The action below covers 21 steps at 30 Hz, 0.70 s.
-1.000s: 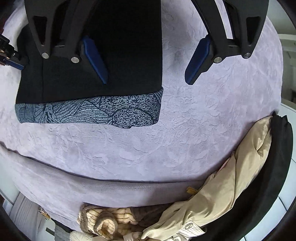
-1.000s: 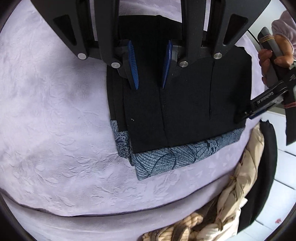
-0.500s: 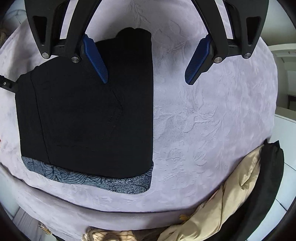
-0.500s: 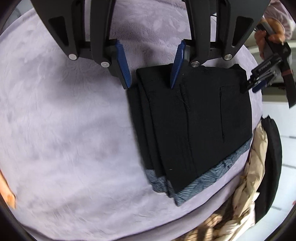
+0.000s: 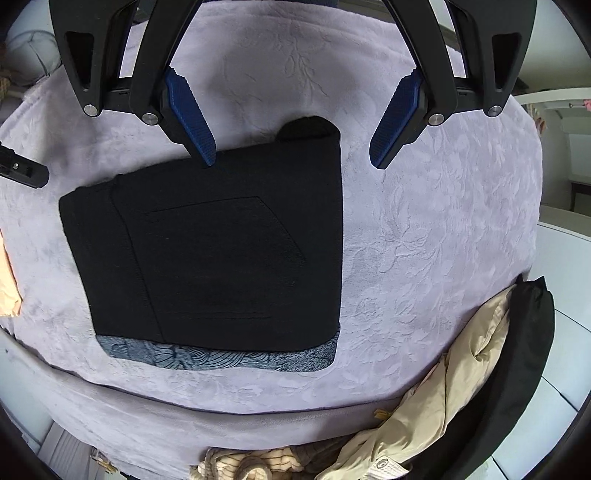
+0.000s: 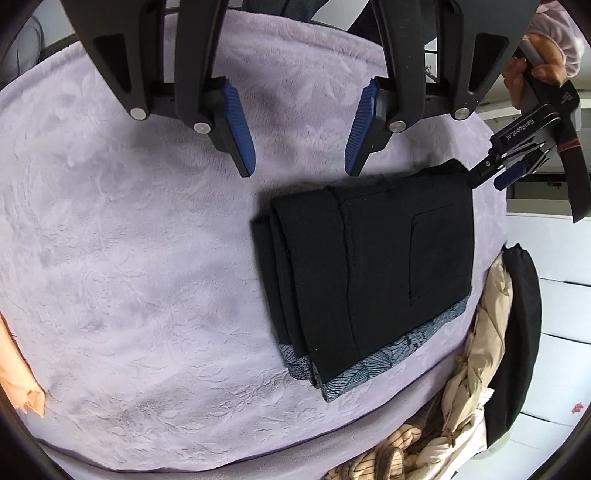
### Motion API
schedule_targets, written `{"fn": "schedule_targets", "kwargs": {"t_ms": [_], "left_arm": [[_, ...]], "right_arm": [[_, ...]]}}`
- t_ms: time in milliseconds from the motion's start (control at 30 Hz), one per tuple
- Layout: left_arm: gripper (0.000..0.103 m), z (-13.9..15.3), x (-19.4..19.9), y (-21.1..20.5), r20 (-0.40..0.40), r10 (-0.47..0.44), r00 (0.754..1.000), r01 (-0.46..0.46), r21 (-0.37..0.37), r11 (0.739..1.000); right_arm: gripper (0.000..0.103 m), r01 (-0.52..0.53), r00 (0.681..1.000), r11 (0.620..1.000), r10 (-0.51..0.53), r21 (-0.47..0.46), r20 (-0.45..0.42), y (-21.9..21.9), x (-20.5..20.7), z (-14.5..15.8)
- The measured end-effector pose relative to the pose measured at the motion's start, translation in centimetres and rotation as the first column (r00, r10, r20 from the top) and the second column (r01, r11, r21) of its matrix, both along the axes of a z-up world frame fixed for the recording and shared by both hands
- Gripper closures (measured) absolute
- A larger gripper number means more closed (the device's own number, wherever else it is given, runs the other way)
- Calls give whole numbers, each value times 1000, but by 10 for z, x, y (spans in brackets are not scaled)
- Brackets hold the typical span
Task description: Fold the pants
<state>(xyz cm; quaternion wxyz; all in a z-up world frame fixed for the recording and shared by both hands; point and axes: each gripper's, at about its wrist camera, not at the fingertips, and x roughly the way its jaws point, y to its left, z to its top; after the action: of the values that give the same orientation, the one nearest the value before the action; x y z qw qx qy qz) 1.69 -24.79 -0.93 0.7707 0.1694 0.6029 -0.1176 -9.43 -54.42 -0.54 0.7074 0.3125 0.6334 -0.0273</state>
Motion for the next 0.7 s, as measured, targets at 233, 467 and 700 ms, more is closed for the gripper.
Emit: {"fn": "schedule_targets", "kwargs": {"t_ms": [233,467,700], "left_arm": [[0,17,-11,-11,13,19,1000,-19,9,1000],[0,26,-19,-17,24,43,999,-44,22,999],[0,36,-30,-23,35,55,998,-56,32,998]], "right_arm": [[32,-27,999,1000,27,-6,17,3,0,18],[1,-49,996,991,58,-126,73,4,8,38],[0,-112,991,988,119,-111,65,3,16,41]]}}
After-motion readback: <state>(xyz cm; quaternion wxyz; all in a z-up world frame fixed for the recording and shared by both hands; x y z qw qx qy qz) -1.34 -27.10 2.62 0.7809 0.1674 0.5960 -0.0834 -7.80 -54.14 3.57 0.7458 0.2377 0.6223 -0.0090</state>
